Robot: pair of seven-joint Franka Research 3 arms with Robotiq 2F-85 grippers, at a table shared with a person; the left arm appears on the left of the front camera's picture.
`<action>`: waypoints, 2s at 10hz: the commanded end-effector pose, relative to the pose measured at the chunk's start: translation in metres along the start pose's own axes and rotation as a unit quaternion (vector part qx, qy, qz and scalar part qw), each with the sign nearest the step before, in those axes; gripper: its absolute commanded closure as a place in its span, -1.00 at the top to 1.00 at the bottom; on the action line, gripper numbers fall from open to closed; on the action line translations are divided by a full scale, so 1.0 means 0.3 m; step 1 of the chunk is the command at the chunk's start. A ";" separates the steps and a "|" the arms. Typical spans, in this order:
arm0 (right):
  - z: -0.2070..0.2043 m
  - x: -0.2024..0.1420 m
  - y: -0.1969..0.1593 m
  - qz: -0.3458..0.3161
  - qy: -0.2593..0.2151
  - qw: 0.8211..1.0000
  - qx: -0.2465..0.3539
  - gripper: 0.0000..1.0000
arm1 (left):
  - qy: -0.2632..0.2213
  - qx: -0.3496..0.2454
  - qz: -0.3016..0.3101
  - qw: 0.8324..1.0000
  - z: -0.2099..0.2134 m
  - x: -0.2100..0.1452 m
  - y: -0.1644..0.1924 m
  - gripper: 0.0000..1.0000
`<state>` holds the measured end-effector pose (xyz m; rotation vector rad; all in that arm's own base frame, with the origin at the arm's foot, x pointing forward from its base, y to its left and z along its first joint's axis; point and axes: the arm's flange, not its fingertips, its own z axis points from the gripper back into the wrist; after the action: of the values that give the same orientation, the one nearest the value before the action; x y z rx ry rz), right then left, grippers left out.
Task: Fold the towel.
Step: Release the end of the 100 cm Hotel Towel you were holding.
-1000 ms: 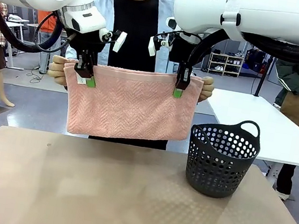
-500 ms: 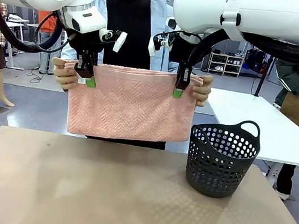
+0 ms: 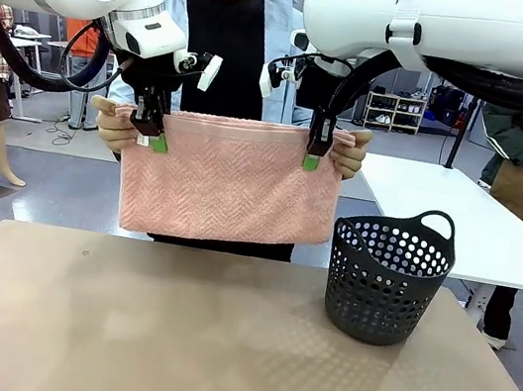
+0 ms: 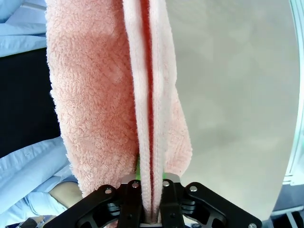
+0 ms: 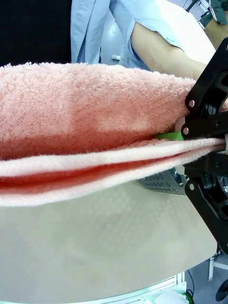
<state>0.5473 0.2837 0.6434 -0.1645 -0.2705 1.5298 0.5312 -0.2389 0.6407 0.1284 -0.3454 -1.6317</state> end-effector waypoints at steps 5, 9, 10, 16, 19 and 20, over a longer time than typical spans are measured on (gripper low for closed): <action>0.096 -0.027 0.034 0.001 -0.012 1.000 -0.023 1.00 | 0.014 0.036 0.011 0.999 0.071 0.028 -0.043 0.49; 0.351 -0.127 0.090 -0.031 -0.060 0.995 -0.069 1.00 | -0.037 0.101 0.053 0.993 0.301 -0.034 -0.076 1.00; 0.412 -0.200 0.101 -0.047 -0.095 0.993 -0.058 1.00 | -0.073 0.109 0.088 0.987 0.360 -0.095 -0.093 1.00; 0.562 -0.698 0.277 -0.201 -0.189 0.954 -0.114 1.00 | -0.099 0.168 0.276 0.941 0.532 -0.487 -0.339 1.00; 0.549 -0.925 0.421 -0.282 -0.226 0.922 -0.141 1.00 | -0.094 0.193 0.358 0.909 0.558 -0.657 -0.516 1.00; 0.536 -0.980 0.459 -0.304 -0.235 0.912 -0.147 1.00 | -0.101 0.201 0.378 0.898 0.557 -0.694 -0.563 1.00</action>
<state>0.3784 -0.0149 0.7545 0.0378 -0.8030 0.9442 0.3557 0.0015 0.7350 0.0864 -0.7481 -0.8498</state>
